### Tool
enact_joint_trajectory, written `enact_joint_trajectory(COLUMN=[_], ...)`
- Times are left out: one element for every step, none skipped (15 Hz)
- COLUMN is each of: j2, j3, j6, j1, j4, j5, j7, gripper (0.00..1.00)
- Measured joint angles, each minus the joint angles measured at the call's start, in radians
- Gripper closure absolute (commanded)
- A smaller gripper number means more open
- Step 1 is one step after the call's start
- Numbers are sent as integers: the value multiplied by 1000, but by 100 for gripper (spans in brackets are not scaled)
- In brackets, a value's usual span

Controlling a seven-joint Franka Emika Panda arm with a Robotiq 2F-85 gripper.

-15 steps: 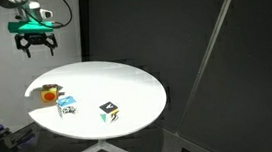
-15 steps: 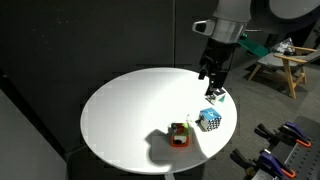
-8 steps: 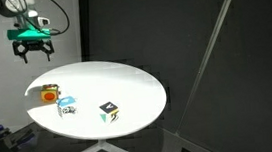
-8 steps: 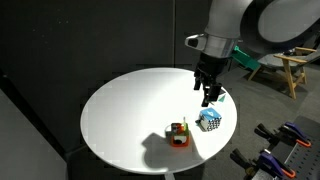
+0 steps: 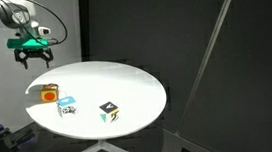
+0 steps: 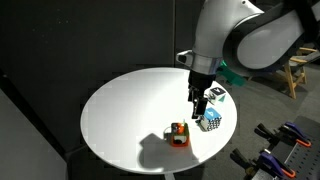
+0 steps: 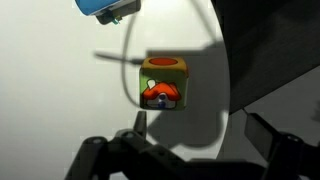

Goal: Move the block with a house on it to the right

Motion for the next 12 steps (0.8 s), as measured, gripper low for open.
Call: enact_joint_trajectory(j2=[18, 36, 55, 74, 94, 114, 136, 156, 176, 195, 214, 231], j3=[6, 10, 13, 15, 15, 15, 15, 15, 15, 15, 15, 15], j6=[3, 4, 4, 4, 4, 4, 3, 0, -3, -7, -9, -11], j1=[0, -1, -1, -2, -2, -3, -3, -4, -4, -5, -6, -7], j4=[10, 20, 32, 45, 60, 76, 93, 110, 127, 143, 158, 170], j5=[-20, -45, -72, -101, -130, -155, -176, -191, -203, -212, -221, -230], j7=[27, 55, 83, 109, 136, 157, 173, 183, 189, 190, 190, 190], gripper=[0, 0, 0, 0, 0, 0, 0, 0, 0, 0, 0, 0])
